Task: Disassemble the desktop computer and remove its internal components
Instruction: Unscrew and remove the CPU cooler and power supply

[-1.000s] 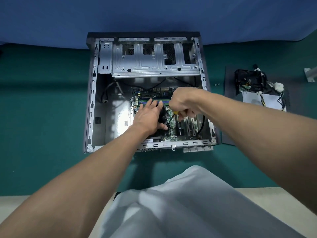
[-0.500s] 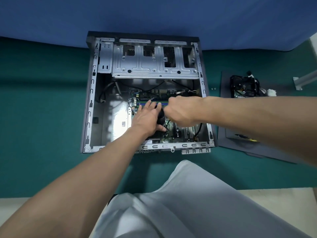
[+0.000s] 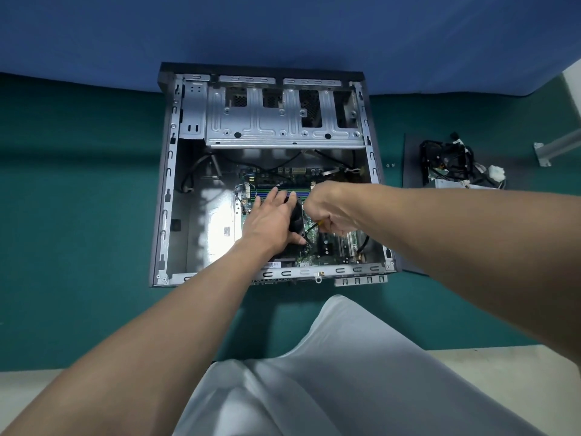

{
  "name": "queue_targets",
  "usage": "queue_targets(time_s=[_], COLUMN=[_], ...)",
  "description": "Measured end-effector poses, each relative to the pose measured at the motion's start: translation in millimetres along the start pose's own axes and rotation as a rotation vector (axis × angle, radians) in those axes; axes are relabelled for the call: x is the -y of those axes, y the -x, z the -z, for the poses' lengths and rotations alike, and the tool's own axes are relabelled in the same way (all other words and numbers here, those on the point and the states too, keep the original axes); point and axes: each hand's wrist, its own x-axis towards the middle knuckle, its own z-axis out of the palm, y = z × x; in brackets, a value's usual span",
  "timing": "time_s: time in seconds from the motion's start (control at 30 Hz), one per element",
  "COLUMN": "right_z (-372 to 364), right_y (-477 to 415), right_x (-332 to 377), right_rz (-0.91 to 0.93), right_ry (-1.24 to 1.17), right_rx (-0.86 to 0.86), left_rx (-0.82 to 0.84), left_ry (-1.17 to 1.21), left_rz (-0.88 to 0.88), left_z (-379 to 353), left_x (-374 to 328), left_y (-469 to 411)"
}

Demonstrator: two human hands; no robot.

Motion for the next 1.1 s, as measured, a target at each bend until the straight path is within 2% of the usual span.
queue_targets(time_s=[0.07, 0.13, 0.2, 0.27, 0.33, 0.4, 0.43, 0.5, 0.6, 0.67, 0.7, 0.77, 0.87, 0.93, 1.03, 1.07, 1.1], right_z=[-1.2, 0.4, 3.3, 6.2, 8.2, 10.6, 9.3, 4.7, 3.3, 6.8, 6.6, 4.3, 1.8, 0.3, -7.2, -10.9, -14.7], right_y=[-4.8, -4.7, -2.4, 4.0, 6.0, 5.3, 4.7, 2.7, -7.6, -11.3, -10.9, -11.0, -10.8, -4.4, 6.1, 6.1, 6.0], right_x=[-1.4, -1.5, -5.0, -10.7, -19.4, -20.4, -17.7, -9.3, -2.5, -6.1, -9.3, -15.6, -15.3, -15.7, -16.7, -15.1, -12.4], right_rz=[0.161, 0.220, 0.303, 0.502, 0.794, 0.915, 0.913, 0.789, 0.335, -0.007, -0.125, -0.186, 0.029, 0.281, 0.691, 0.793, 0.853], right_ry=[0.138, 0.409, 0.674, 1.042, 1.458, 1.691, 1.651, 1.281, 0.352, -0.191, -0.305, -0.315, 0.028, 0.522, 1.357, 1.558, 1.624], right_rx=[-0.110, -0.223, -0.244, -0.257, -0.294, -0.315, -0.318, -0.337, -0.352, -0.163, -0.055, 0.039, -0.138, -0.257, -0.332, -0.338, -0.362], left_rx=[0.000, -0.003, -0.005, -0.012, -0.011, -0.023, -0.027, -0.033, -0.030, -0.024, -0.023, -0.018, -0.020, -0.010, -0.018, -0.030, -0.044], left_ry=[0.001, -0.012, -0.010, -0.001, 0.012, 0.016, 0.023, 0.044, 0.035, 0.020, 0.016, 0.019, 0.013, 0.015, 0.020, 0.021, 0.024], left_rz=[0.002, 0.001, -0.003, -0.001, -0.003, -0.005, -0.007, -0.016, -0.017, -0.012, -0.011, -0.015, -0.016, -0.018, -0.015, -0.015, -0.017], left_z=[0.2, 0.1, -0.5, -1.1, -0.6, -1.3, -1.4, -1.4, -1.1, -1.0, -1.4, -2.0, -1.1, -0.3, -1.0, -1.2, -1.9], left_x=[0.0, -0.6, -0.2, -0.1, 0.0, 0.8, 1.1, 2.5, 3.0, 2.7, 2.5, 2.7, 1.7, 1.3, 1.1, 1.4, 1.9], left_y=[-0.1, 0.1, -0.5, -0.3, -1.0, -1.4, -1.0, -1.0, -0.7, -0.8, -0.4, -0.2, 0.0, 0.2, 0.6, 1.0, 1.4])
